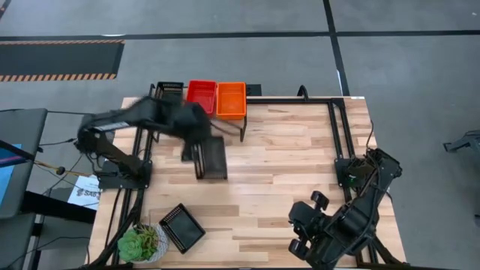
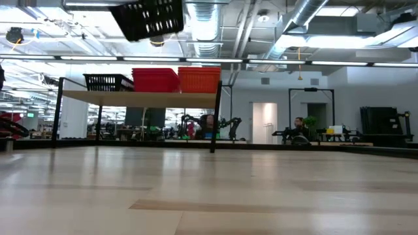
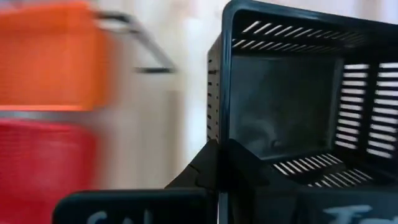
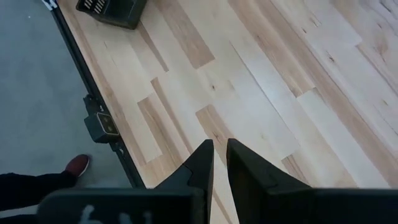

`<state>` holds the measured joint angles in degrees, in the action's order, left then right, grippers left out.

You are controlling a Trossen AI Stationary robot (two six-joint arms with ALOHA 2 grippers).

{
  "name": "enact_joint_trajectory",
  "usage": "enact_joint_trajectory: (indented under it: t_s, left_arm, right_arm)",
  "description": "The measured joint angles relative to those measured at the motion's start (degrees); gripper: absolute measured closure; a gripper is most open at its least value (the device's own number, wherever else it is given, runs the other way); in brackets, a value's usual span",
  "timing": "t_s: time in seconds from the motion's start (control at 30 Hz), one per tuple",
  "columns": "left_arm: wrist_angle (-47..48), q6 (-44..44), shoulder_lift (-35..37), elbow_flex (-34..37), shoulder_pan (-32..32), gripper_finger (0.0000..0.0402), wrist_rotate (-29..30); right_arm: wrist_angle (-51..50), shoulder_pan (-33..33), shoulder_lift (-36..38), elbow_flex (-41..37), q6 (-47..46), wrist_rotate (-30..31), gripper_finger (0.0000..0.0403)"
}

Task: Stack baskets on shelf by color
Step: Stack the right black bin on top of the other black bin on the shelf

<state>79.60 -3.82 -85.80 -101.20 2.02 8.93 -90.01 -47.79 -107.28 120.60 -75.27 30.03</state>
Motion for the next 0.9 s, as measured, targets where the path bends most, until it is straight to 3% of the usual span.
enact_joint_trajectory:
  t_s: [0.2,0.37,0.6,0.77,0.9]
  left_arm:
    - [6.2,-16.9,1.3,-12.1,7.6,0.0401,8.4]
    - [8.3,-23.9,1.2,-17.7,17.5,0.0401,13.6]
    - [8.1,-35.0,1.0,-19.2,33.8,0.0401,13.1]
    - [7.0,-40.1,0.7,-19.2,44.8,0.0401,8.1]
    - [6.7,-43.3,0.2,-19.2,50.0,0.0401,5.2]
  right_arm:
    - [0.0,0.6,0.0,0.0,0.8,0.0,0.0333]
    - [0.0,0.7,0.0,0.0,0.8,0.0,0.0333]
    - [0.0,0.7,0.0,0.0,0.8,0.0,0.0333]
    - [0.0,0.7,0.0,0.0,0.4,0.0,0.0333]
    - [0.1,0.7,0.0,0.0,0.3,0.0,0.0333]
